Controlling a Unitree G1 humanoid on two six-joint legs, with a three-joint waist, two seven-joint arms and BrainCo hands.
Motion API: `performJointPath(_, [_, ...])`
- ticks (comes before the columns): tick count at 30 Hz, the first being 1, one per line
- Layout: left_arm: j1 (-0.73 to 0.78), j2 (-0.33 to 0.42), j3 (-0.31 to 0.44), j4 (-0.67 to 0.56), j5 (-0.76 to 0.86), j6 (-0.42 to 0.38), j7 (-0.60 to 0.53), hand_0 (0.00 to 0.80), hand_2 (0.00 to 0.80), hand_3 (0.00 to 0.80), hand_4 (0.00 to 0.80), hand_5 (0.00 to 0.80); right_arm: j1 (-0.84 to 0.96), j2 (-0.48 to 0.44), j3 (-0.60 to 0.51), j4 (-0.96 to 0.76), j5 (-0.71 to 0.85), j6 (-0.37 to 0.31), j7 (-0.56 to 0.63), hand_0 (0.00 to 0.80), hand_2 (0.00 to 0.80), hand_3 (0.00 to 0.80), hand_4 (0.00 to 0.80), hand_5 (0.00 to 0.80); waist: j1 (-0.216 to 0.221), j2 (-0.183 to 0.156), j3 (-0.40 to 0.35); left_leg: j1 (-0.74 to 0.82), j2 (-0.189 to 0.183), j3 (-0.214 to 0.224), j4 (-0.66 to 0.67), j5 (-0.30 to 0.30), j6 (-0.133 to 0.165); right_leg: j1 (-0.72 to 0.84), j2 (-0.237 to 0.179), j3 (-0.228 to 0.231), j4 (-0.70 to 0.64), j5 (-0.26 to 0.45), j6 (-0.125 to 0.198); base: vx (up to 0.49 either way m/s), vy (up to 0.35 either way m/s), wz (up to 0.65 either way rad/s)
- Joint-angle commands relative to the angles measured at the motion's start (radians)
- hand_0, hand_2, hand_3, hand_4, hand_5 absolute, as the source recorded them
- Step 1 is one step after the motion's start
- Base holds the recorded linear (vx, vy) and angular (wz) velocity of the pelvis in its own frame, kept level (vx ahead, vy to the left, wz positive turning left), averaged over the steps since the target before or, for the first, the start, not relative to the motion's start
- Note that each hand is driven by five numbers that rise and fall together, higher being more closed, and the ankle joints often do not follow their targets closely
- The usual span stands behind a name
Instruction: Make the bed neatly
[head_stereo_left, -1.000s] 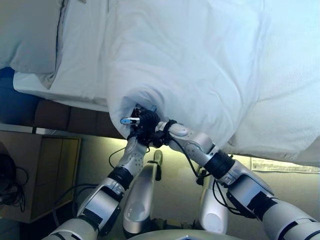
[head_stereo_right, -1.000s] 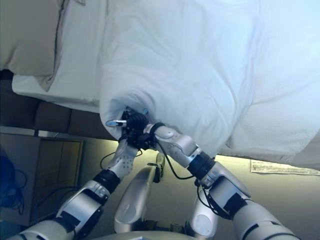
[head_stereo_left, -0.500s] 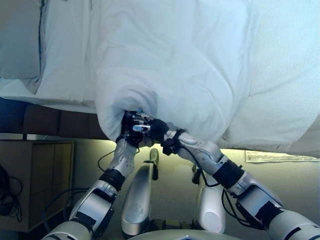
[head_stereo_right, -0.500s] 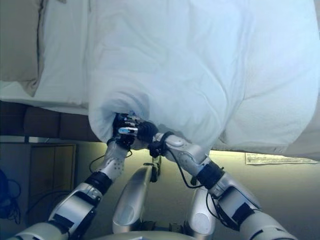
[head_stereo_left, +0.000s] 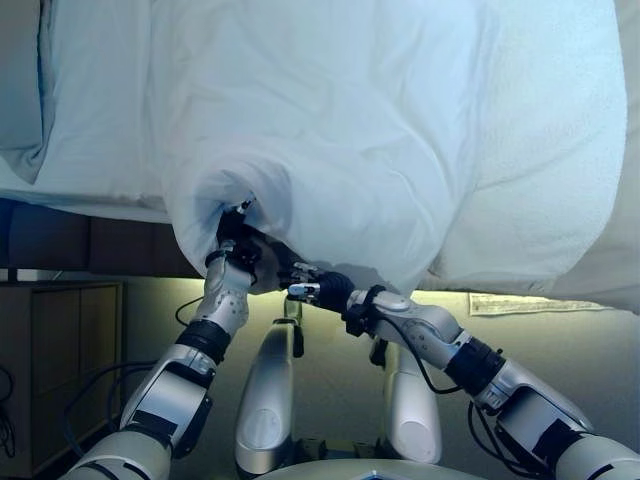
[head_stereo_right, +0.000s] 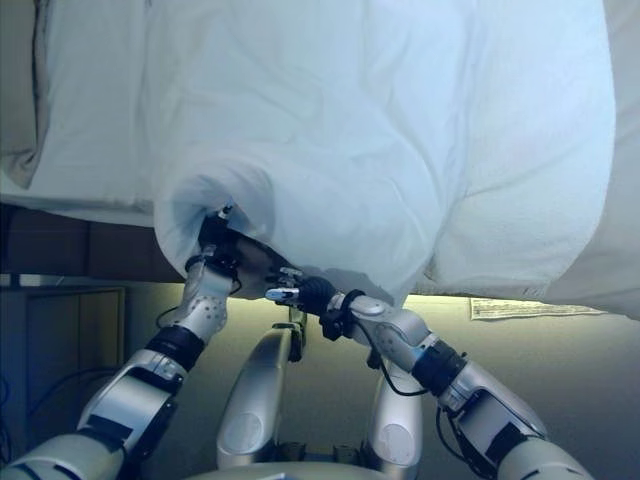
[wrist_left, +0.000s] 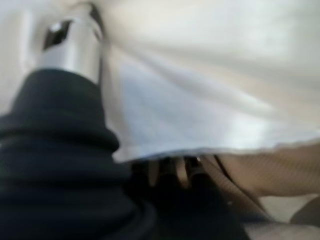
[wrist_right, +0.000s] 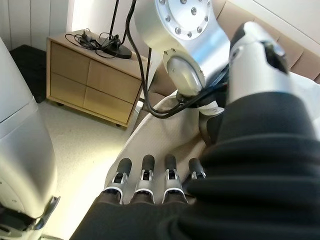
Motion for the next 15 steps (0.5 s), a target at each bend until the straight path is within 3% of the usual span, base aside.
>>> performJointPath(1, [-0.097, 0.026, 0.052, -0.027, -0.038, -0.084, -0.017, 0.000, 0.000, 0.000, 0.000, 0.000, -0.004, 0.001, -0.023, -0.068, 0.056, -0.042, 0.031, 0.000, 0.000, 0.000, 0.000, 0.000, 0.011, 0.022, -0.023, -0.012, -0.035, -0.062, -0.138, 0.198, -0.027, -0.012, -0.051, 0.059, 0.109, 0.066, 0.075, 0.000, 0.000, 0.00])
performJointPath(7, [-0.080, 0.055, 0.093, -0.028, -0.030, -0.099, 0.030, 0.000, 0.000, 0.000, 0.000, 0.000, 0.015, -0.016, -0.047, -0.059, 0.050, -0.065, 0.036, 0.000, 0.000, 0.000, 0.000, 0.000, 0.014, 0.025, -0.028, -0.006, -0.036, -0.062, -0.137, 0.193, -0.028, -0.007, -0.055, 0.056, 0.106, 0.063, 0.073, 0.002, 0.003, -0.01])
performJointPath(15, [0.021, 0.121, 0.224, 0.013, -0.111, -0.087, 0.088, 0.000, 0.000, 0.000, 0.000, 0.000, 0.066, -0.062, -0.074, -0.087, 0.033, -0.102, 0.061, 0.000, 0.000, 0.000, 0.000, 0.000, 0.017, 0.056, -0.051, 0.016, -0.043, -0.058, -0.143, 0.187, -0.035, -0.005, -0.072, 0.056, 0.121, 0.039, 0.067, 0.016, 0.072, -0.03])
